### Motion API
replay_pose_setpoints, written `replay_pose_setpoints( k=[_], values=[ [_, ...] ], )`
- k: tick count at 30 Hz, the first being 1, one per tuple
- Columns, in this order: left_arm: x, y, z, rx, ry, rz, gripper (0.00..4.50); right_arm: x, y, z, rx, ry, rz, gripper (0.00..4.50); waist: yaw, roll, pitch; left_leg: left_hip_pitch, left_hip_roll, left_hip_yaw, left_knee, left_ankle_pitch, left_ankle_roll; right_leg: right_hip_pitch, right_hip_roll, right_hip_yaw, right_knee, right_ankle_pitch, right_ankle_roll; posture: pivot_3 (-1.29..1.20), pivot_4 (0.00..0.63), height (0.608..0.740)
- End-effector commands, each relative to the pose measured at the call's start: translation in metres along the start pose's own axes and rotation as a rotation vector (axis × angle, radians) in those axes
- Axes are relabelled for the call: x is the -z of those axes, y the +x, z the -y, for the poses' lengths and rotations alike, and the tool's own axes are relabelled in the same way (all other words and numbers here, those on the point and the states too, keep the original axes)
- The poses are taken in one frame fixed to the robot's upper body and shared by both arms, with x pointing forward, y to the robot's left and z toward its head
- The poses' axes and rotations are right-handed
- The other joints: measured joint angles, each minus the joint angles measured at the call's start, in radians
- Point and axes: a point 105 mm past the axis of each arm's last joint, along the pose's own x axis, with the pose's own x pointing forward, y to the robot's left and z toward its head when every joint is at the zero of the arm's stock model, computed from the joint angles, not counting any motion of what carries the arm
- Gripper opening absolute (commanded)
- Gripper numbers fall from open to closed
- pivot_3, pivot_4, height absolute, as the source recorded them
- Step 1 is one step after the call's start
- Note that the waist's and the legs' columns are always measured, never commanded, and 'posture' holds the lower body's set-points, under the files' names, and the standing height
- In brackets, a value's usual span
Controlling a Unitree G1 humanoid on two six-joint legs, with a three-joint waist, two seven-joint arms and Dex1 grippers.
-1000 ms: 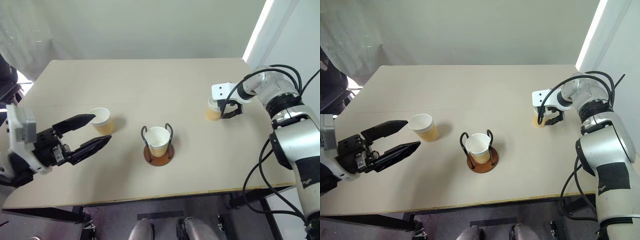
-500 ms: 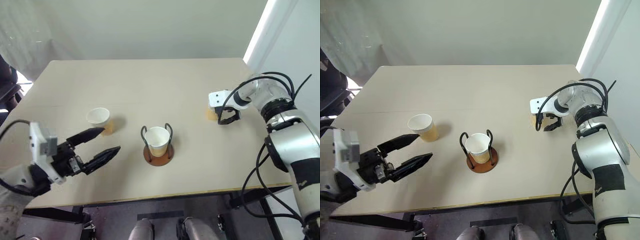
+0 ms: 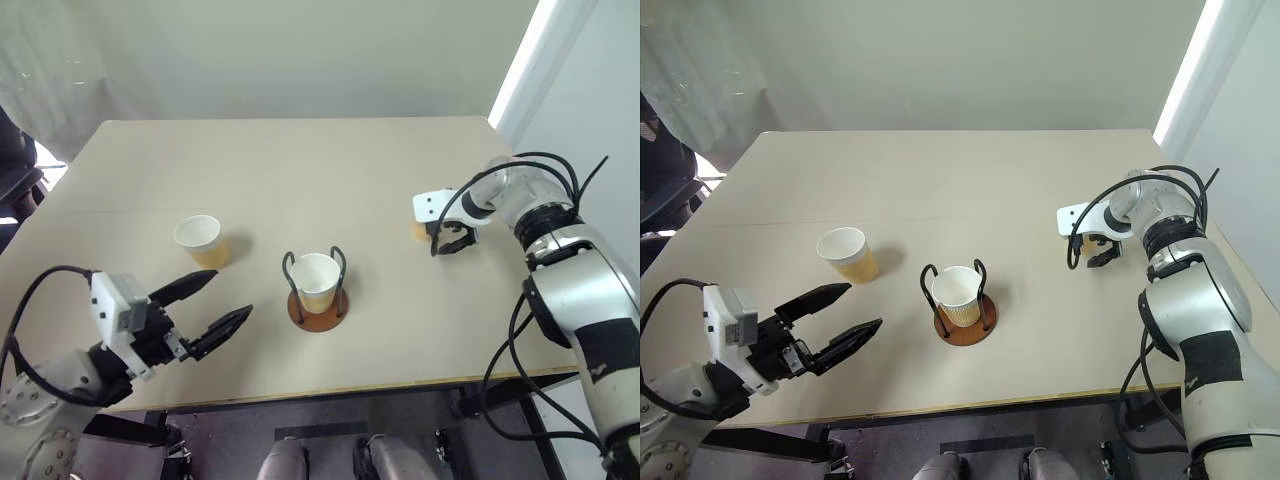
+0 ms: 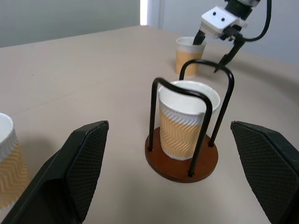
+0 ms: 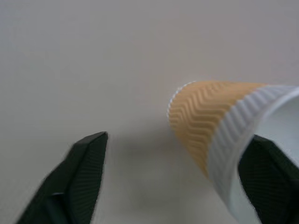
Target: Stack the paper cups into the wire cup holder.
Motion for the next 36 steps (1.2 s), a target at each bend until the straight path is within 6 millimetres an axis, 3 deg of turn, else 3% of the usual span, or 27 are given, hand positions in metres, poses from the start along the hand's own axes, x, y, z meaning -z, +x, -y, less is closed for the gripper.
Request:
replay_pose_setpoints(
  k=[1, 7, 9, 16, 20, 23, 26, 31, 36],
  values=[
    [-0.007, 0.000, 0.003, 0.001, 0.043, 0.025, 4.50, -0.001, -0.004, 0.005, 0.024, -0.006, -0.003, 2.83, 0.000, 0.000, 0.000, 0.000, 0.000, 0.000, 0.000, 0.000, 0.000, 0.000, 0.000, 0.000, 0.000, 0.000, 0.000, 0.00, 0.150, 0.740],
    [-0.002, -0.003, 0.002, -0.002, 0.045, -0.007, 4.50, -0.002, -0.004, 0.007, 0.035, -0.007, -0.002, 0.58, 0.000, 0.000, 0.000, 0.000, 0.000, 0.000, 0.000, 0.000, 0.000, 0.000, 0.000, 0.000, 0.000, 0.000, 0.000, 0.00, 0.150, 0.740],
    [-0.002, -0.004, 0.002, -0.003, 0.044, -0.010, 4.50, -0.004, -0.008, 0.010, 0.047, -0.012, 0.007, 0.02, 0.000, 0.000, 0.000, 0.000, 0.000, 0.000, 0.000, 0.000, 0.000, 0.000, 0.000, 0.000, 0.000, 0.000, 0.000, 0.00, 0.150, 0.740],
    [-0.001, -0.005, 0.001, 0.006, 0.041, -0.033, 4.50, -0.022, -0.044, 0.029, 0.085, -0.104, 0.088, 0.02, 0.000, 0.000, 0.000, 0.000, 0.000, 0.000, 0.000, 0.000, 0.000, 0.000, 0.000, 0.000, 0.000, 0.000, 0.000, 0.00, 0.150, 0.740],
    [0.003, -0.006, 0.001, 0.015, 0.042, -0.054, 4.50, -0.042, -0.077, 0.038, 0.101, -0.207, 0.183, 0.02, 0.000, 0.000, 0.000, 0.000, 0.000, 0.000, 0.000, 0.000, 0.000, 0.000, 0.000, 0.000, -0.001, 0.000, 0.000, 0.00, 0.150, 0.740],
    [0.007, -0.007, 0.002, 0.022, 0.037, -0.071, 4.50, -0.070, -0.103, 0.036, 0.066, -0.294, 0.329, 0.02, -0.001, 0.000, 0.000, 0.000, 0.000, 0.000, 0.000, 0.000, 0.000, 0.000, 0.000, 0.000, -0.001, 0.000, -0.001, 0.00, 0.150, 0.740],
    [0.010, -0.005, 0.002, 0.031, 0.032, -0.077, 4.50, -0.107, -0.123, 0.023, 0.054, -0.415, 0.504, 0.02, -0.002, 0.000, 0.000, 0.000, 0.000, 0.000, -0.001, 0.000, 0.000, 0.000, 0.000, 0.000, -0.001, -0.001, -0.001, 0.00, 0.150, 0.740],
    [0.010, -0.002, 0.001, 0.046, 0.031, -0.078, 4.50, -0.155, -0.146, -0.026, -0.054, -0.534, 0.738, 0.02, 0.001, -0.001, -0.001, 0.000, 0.000, 0.001, 0.000, 0.001, -0.002, 0.002, 0.001, 0.000, -0.002, -0.001, -0.001, 0.00, 0.150, 0.740],
    [0.011, -0.002, 0.001, 0.055, 0.030, -0.081, 4.50, -0.171, -0.147, -0.054, -0.142, -0.545, 0.801, 0.02, -0.002, -0.001, -0.001, 0.001, 0.000, 0.001, 0.002, 0.002, -0.001, 0.003, 0.001, 0.000, -0.002, -0.001, -0.001, 0.00, 0.150, 0.740]
  ],
)
